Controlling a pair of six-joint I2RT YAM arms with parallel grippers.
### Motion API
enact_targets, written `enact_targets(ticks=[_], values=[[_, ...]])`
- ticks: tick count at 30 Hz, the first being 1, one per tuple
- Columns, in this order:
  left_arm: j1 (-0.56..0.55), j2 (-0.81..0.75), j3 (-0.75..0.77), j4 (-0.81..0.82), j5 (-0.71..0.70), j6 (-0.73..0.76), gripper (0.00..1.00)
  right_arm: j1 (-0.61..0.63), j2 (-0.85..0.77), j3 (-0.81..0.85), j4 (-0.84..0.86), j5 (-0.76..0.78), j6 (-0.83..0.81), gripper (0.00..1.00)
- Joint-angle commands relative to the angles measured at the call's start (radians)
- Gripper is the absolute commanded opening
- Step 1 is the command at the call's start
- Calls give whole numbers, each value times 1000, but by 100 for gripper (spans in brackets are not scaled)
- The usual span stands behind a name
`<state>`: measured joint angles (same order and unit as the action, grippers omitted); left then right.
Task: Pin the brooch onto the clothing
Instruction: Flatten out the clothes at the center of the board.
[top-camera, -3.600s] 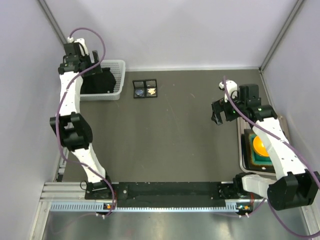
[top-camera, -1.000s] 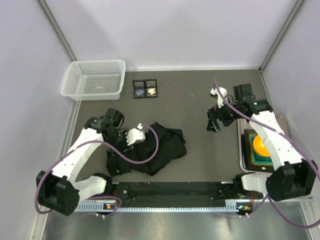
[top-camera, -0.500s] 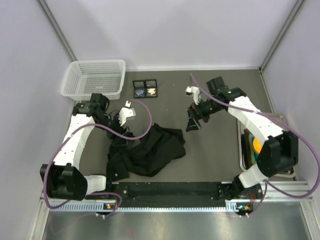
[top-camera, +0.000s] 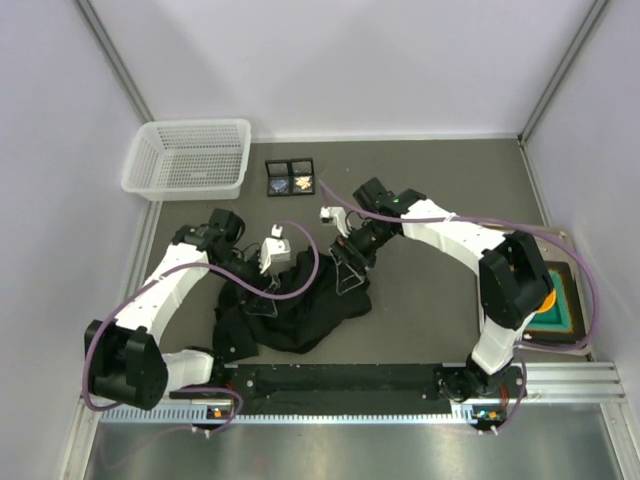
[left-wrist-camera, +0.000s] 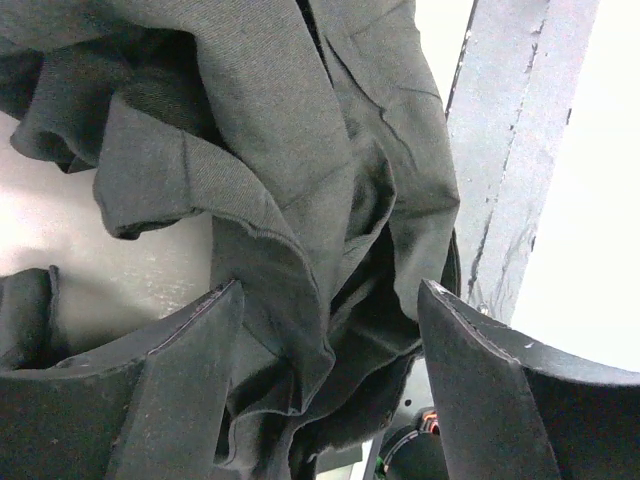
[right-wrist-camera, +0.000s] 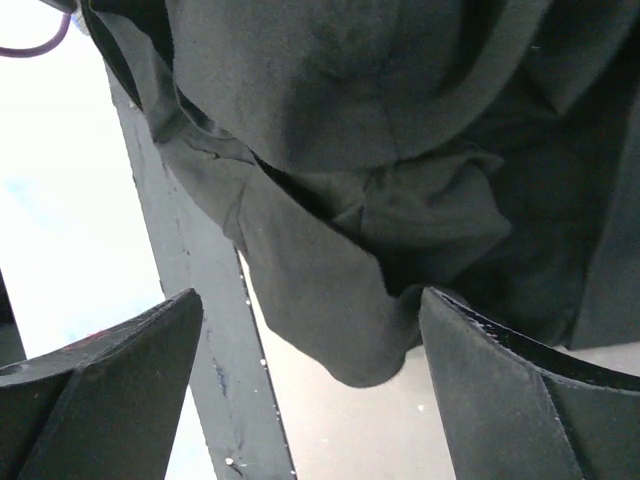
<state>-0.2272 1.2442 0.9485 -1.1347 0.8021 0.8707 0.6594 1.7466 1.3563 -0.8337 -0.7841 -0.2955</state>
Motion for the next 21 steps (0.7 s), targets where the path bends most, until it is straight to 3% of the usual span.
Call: enact_targets(ticks=[1, 2, 3, 4, 6, 7, 10, 15, 21], values=[[-43, -40, -39, 145, -47, -93, 72, 72, 13, -9, 62, -31, 35, 76], [-44, -38, -43, 157, -70, -98, 68, 78, 14, -20, 70, -2, 42, 67], [-44, -35, -42, 177, -81, -111, 51, 83, 16, -20, 77, 12, 51, 56], [-44, -34, -31, 181, -90, -117, 42, 80, 17, -16, 76, 23, 73, 32], [-44, -37, -14, 194, -110, -154, 19, 71, 1, -6, 74, 77, 85, 6], [-44, -45, 15, 193, -112, -160, 12, 63, -13, -6, 74, 94, 97, 0], [-26, -64, 112, 202, -165, -242, 0, -21, -91, -3, 73, 102, 122, 0], [20, -139, 257, 242, -121, -338, 0, -231, -263, -6, 59, 123, 113, 0], [20, -210, 357, 377, -135, -455, 0, -340, -378, -9, 33, 174, 73, 0]])
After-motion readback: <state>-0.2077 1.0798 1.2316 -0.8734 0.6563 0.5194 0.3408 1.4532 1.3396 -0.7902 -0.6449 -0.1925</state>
